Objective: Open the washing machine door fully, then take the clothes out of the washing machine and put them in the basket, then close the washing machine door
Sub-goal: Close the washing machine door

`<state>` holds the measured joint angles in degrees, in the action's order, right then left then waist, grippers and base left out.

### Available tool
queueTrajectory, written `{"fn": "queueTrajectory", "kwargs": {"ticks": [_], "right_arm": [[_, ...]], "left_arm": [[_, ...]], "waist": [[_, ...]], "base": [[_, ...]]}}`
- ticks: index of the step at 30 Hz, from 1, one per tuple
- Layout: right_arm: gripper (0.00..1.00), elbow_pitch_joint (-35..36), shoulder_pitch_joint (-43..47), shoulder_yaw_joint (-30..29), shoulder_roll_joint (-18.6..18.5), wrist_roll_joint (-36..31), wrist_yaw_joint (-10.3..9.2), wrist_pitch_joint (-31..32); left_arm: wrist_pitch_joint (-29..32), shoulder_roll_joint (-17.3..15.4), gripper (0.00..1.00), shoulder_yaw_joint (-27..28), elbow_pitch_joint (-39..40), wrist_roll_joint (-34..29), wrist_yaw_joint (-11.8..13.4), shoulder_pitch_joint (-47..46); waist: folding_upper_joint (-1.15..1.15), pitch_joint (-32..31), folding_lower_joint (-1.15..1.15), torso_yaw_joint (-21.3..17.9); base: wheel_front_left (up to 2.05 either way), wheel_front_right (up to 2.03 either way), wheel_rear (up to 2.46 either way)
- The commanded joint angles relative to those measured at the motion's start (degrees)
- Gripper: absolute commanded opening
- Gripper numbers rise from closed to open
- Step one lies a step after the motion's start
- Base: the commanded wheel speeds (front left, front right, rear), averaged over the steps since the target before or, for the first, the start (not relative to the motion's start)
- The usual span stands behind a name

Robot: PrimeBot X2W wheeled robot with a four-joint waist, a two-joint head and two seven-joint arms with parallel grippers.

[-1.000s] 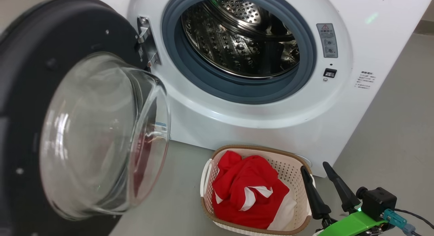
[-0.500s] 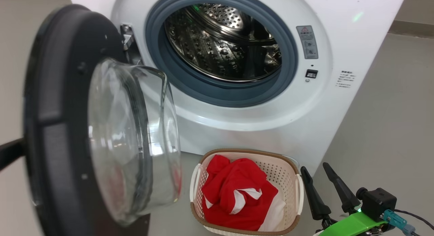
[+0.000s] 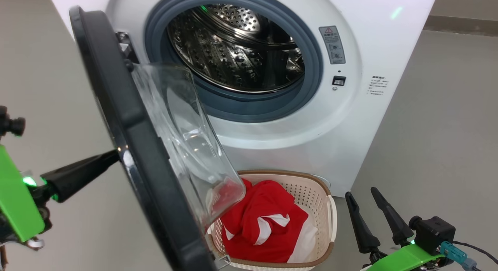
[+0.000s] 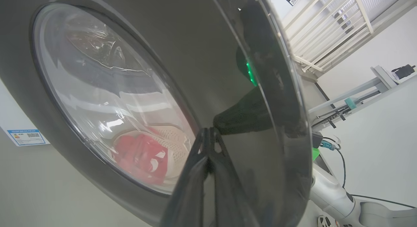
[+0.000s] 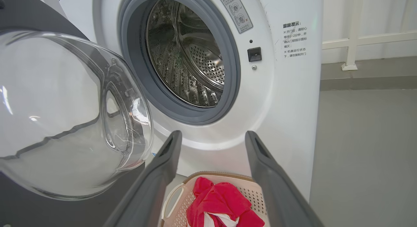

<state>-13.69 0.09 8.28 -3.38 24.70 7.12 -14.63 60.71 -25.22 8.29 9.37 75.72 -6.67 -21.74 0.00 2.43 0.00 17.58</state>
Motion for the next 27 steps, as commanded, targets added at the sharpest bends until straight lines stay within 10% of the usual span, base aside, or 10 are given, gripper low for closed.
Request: {"fn": "queueTrajectory", "kwargs": {"ticks": [1, 15, 27], "right_arm": [[1.0, 1.5, -1.0, 1.4, -0.5, 0.2, 0.36, -0.4], [1.0, 0.6, 0.3, 4.1, -0.2, 0.5, 0.36, -0.4], [1.0, 0.3, 1.4, 4.9, 0.0, 0.8, 0.36, -0.4]], "left_arm": [[-2.5, -2.6, 0.0, 1.1, 1.4, 0.2, -0.8, -3.3], [-23.3, -5.9, 0.01, -4.8, -7.4, -2.6, -0.8, 7.9], [-38.5, -4.2, 0.67, -9.2, -11.0, -0.4, -0.8, 18.6]], "waist": [[0.0, 0.1, 0.0, -0.6], [0.0, -2.3, 0.0, 0.3], [0.0, -3.8, 0.0, 1.7]], "base": [[0.0, 0.0, 0.0], [0.0, 0.0, 0.0], [0.0, 0.0, 0.0]]}}
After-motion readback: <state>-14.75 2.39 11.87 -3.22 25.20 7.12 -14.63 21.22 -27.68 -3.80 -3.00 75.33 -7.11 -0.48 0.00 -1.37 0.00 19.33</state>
